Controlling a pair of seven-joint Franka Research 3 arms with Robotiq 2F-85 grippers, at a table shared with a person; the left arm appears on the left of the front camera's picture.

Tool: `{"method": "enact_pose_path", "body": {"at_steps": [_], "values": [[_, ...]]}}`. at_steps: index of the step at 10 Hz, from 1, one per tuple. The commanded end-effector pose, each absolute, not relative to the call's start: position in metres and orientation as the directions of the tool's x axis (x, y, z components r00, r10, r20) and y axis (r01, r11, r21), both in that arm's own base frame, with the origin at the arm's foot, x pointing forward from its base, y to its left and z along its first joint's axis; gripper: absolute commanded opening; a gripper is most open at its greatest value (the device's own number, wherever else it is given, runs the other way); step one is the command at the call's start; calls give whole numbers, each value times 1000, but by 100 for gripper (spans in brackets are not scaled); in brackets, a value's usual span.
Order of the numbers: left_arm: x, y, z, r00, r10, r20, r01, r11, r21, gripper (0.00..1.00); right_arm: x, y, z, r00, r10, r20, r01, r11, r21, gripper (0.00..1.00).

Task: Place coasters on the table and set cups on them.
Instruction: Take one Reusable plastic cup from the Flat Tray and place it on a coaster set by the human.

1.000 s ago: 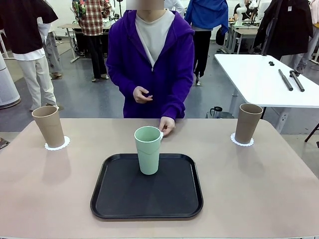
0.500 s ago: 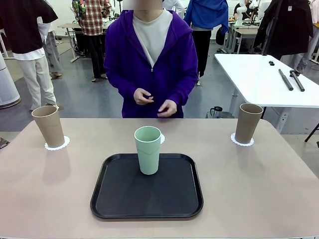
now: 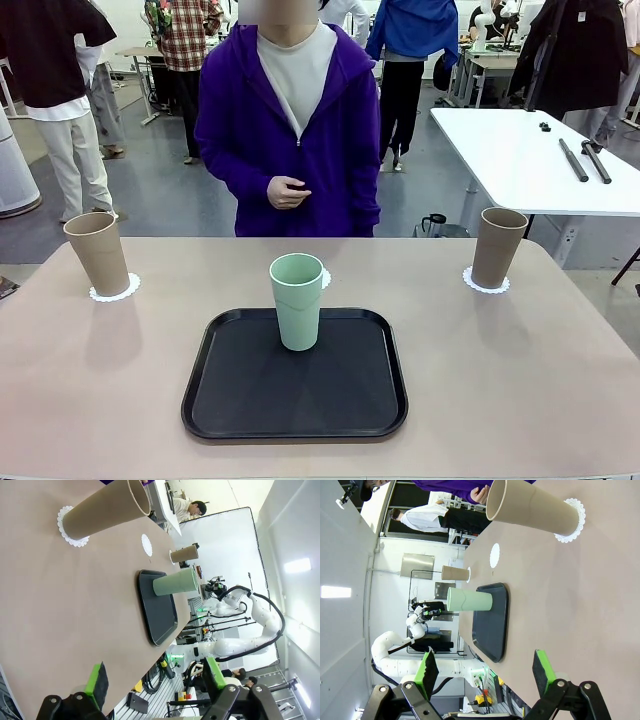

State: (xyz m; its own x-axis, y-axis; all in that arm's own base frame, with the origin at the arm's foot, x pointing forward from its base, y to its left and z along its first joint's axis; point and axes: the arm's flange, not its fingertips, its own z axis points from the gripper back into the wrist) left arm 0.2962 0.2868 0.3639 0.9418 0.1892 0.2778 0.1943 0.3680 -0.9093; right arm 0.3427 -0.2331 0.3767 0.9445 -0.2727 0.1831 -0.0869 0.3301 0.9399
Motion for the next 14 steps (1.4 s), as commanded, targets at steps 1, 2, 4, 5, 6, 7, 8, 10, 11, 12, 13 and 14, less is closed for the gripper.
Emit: {"method": "enact_pose_path", "body": {"at_steps": [1, 2, 4, 5, 6, 7, 8, 10, 11, 12, 13, 14], "values": [[294, 287, 363, 939, 198, 280, 195, 366, -910, 100, 341, -233, 377, 943, -276, 185, -89, 326, 941, 100], [294, 287, 363, 939, 198, 280, 195, 366, -910, 100, 341, -233, 377, 943, -276, 185, -89, 326, 941, 100], [294, 287, 363, 939, 198, 280, 195, 366, -910, 100, 341, -233, 377, 943, -276, 185, -89, 326, 941, 100], [294, 287, 363, 939, 198, 280, 195, 366, -910, 100, 341, -233, 377, 943, -276, 185, -89, 326, 941, 100], [294, 287, 363, 939, 198, 280, 195, 366, -910, 100, 341, -233, 377, 943, -276, 185, -89, 326, 941, 100], [294, 287, 363, 939, 198, 280, 195, 366, -910, 100, 341, -233, 377, 943, -276, 185, -89, 326, 941, 100], [294, 287, 363, 939, 198, 280, 195, 366, -910, 100, 341, -233, 377, 943, -276, 185, -89, 326, 941, 100], [294, 287, 363, 939, 198, 280, 195, 366, -910, 100, 341, -233, 377, 943, -276, 185, -89, 326, 941, 100], [294, 287, 363, 939, 198, 280, 195, 366, -910, 100, 341, -233, 377, 943, -276, 185, -89, 326, 941, 100], [294, 287, 363, 939, 198, 280, 195, 366, -910, 100, 341, -233, 377, 943, -276, 185, -89, 326, 941, 100], [294, 287, 363, 939, 198, 280, 195, 366, -910, 100, 341, -233, 377, 943, -276, 185, -89, 326, 941, 100], [294, 287, 363, 939, 198, 280, 195, 366, -910, 100, 341, -233, 377, 943, -276, 185, -89, 326, 941, 100]]}}
